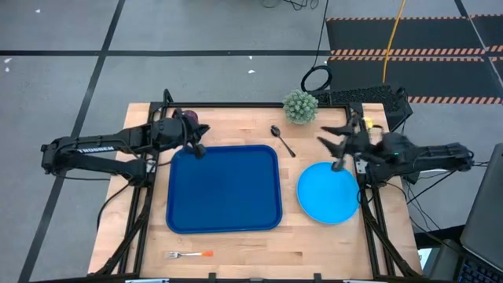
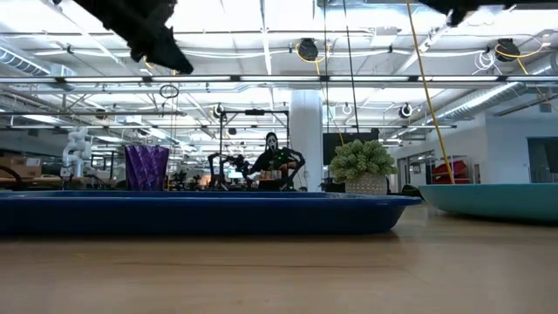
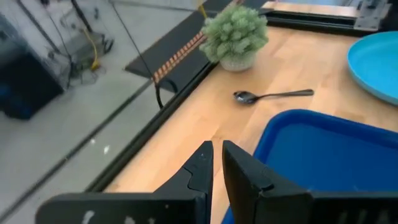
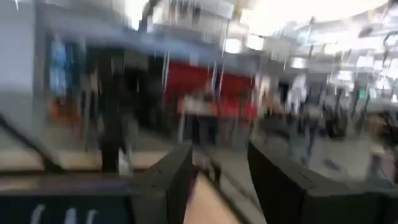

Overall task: Pick and place plate/cup/fork/spoon on tray
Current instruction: Put the purple glass on the top left of the dark blue tray

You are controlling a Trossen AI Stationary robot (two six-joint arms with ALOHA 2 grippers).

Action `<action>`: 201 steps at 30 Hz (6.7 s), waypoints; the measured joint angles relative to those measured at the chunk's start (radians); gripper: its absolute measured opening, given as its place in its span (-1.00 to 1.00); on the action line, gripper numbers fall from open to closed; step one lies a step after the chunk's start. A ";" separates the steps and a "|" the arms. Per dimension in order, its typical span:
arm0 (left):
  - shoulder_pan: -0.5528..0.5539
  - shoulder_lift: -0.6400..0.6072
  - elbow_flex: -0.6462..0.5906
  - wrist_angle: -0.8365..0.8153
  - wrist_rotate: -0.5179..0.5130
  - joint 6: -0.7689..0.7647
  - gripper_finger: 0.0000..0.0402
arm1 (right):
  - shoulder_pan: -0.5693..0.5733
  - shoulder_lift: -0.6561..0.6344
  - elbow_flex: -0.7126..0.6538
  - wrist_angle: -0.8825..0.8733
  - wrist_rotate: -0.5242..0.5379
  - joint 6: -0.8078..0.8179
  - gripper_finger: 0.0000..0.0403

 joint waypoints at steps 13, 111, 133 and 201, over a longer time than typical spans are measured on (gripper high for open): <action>0.073 0.023 0.115 -0.324 -0.081 -0.133 -0.81 | 0.000 0.255 0.063 -0.022 0.032 -0.017 -0.25; 0.542 0.808 0.724 -1.147 0.322 0.039 -0.95 | -0.005 0.251 0.063 -0.024 0.060 -0.043 -0.25; 0.025 0.742 0.741 -1.192 0.400 -0.331 -0.96 | -0.003 0.251 0.063 -0.145 0.268 -0.009 -0.25; 0.024 0.595 0.343 -1.058 0.427 -0.345 -0.78 | -0.002 0.250 0.063 -0.161 0.267 -0.005 -0.25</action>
